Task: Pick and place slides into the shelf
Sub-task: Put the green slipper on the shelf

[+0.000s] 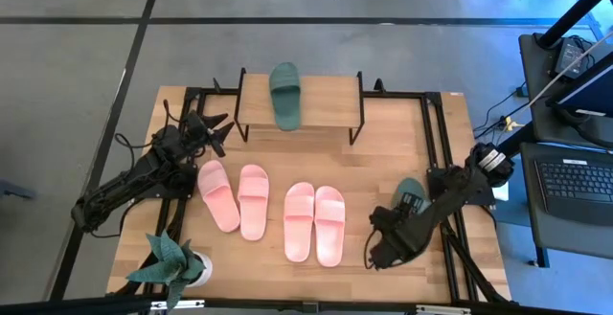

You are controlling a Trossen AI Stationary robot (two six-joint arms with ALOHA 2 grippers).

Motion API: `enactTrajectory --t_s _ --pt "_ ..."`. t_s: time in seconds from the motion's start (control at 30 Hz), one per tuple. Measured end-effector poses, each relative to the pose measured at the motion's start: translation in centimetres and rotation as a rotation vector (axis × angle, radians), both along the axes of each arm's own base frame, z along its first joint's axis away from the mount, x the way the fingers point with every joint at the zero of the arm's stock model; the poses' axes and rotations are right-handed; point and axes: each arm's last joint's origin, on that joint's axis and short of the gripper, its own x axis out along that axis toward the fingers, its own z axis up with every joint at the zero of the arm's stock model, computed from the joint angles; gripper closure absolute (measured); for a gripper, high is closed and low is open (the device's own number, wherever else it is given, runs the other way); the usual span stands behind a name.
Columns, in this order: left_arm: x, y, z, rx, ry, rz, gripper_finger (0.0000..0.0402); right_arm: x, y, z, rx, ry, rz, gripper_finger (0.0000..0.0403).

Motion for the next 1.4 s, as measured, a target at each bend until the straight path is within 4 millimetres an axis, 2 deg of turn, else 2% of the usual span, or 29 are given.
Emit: enactTrajectory --t_s 0.2,0.5,0.63,0.73,0.87,0.93,0.97,1.13,1.27,1.4 --pt "0.0 0.0 0.0 -0.012 -0.013 0.0 0.0216 -2.0 0.3 -1.3 -0.059 0.064 0.057 0.0175" --pt "0.0 0.0 0.3 0.007 -0.037 0.001 0.0216 -4.1 -1.4 -4.4 -0.149 0.158 0.062 0.0197" --pt "0.0 0.0 0.3 0.007 -0.037 0.0 0.0216 -4.4 -1.8 -5.3 -0.151 0.144 0.037 0.0206" --pt "0.0 0.0 0.3 0.006 -0.036 0.0 0.0216 -4.5 -1.9 -5.4 -0.164 0.128 -0.003 0.0238" --pt "0.0 0.0 0.3 0.005 -0.035 0.0 0.0216 -4.3 -1.7 -5.1 -0.158 0.123 -0.005 0.0325" --pt "0.0 0.0 0.3 0.004 -0.034 0.0 0.0216 -4.1 -1.5 -4.7 -0.155 0.128 0.007 0.0375" --pt "0.0 0.0 0.3 0.004 -0.033 0.001 0.0216 -4.0 -1.4 -4.5 -0.151 0.128 0.013 0.0385" --pt "0.0 0.0 0.2 0.001 -0.03 0.001 0.0216 -3.0 -1.5 -2.2 -0.194 0.133 -0.052 0.0386" --pt "0.0 0.0 0.2 0.001 -0.029 0.001 0.0216 -0.4 -1.3 1.4 -0.227 -0.025 0.033 0.0387" --pt "0.0 0.0 0.2 0.001 -0.029 0.001 0.0216 2.9 -2.5 6.0 -0.339 -0.277 0.154 0.0387"
